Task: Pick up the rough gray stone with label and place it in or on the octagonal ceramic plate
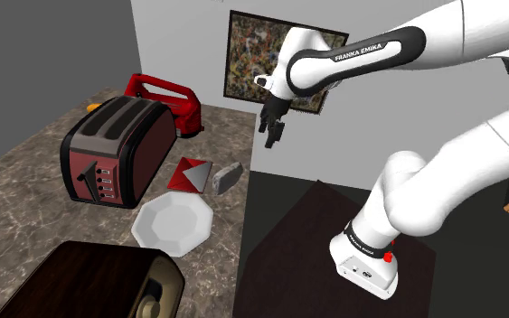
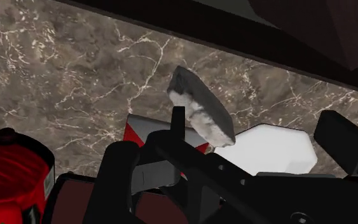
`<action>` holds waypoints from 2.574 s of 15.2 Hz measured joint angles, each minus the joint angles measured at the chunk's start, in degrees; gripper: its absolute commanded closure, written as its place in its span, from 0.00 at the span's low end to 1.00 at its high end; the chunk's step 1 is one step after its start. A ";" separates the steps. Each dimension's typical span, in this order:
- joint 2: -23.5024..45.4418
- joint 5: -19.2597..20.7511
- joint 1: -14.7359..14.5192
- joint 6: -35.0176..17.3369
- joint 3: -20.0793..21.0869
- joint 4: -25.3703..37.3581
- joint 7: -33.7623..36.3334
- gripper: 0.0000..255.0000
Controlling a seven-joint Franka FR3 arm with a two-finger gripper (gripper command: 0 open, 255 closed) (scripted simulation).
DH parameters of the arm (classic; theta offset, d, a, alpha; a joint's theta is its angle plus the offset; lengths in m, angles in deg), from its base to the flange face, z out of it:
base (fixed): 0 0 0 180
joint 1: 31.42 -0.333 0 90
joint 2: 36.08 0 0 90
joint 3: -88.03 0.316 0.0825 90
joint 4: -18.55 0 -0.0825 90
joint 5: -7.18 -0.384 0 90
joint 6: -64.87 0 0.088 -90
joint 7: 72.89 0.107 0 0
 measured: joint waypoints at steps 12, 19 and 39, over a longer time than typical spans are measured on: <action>25.96 -16.44 -11.47 -18.70 -4.03 5.87 -41.02 0.00; 32.51 -23.25 -11.80 -23.81 -2.01 6.50 -47.63 0.00; 32.75 -23.37 -11.94 -23.83 -1.89 6.77 -47.45 1.00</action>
